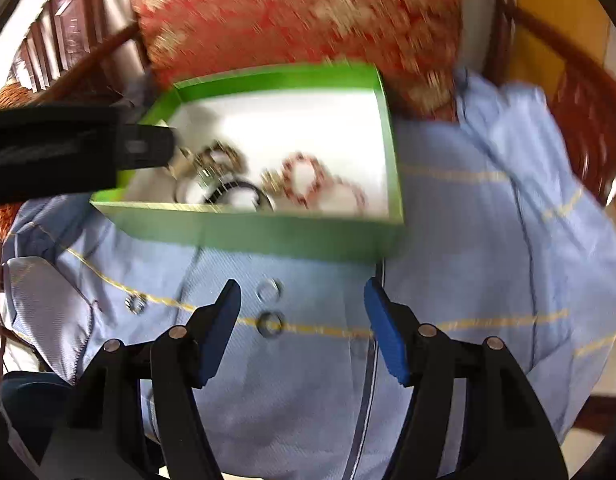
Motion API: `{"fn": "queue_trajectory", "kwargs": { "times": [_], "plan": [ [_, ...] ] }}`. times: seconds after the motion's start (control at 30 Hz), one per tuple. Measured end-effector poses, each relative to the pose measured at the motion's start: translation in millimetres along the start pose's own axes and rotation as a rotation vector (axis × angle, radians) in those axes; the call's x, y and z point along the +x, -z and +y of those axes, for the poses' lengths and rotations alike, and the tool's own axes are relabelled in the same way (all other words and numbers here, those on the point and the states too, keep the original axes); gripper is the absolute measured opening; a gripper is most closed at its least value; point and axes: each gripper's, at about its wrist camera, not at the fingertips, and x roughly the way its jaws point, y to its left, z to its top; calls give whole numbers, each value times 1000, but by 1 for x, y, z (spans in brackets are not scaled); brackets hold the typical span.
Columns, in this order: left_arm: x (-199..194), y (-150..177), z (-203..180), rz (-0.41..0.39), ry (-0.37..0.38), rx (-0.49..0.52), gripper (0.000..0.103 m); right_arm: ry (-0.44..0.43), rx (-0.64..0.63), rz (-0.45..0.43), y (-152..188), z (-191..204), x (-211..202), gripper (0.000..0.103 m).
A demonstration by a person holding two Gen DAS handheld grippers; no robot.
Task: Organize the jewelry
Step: 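Withdraw both tools from the box toward the rings on the cloth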
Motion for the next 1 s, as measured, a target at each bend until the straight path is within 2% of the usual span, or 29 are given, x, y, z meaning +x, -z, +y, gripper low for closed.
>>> {"fn": "queue_trajectory", "kwargs": {
  "times": [0.13,0.43,0.8,1.0],
  "plan": [
    [3,13,0,12,-56,44,84,15,66,61,7,-9,18,63],
    [11,36,-3,81,52,78,87,37,46,107,15,0,36,64],
    [22,38,-8,121,39,99,89,36,36,141,20,-1,43,64],
    [36,39,4,165,32,64,89,32,48,144,21,-7,43,64]
  ]
}}
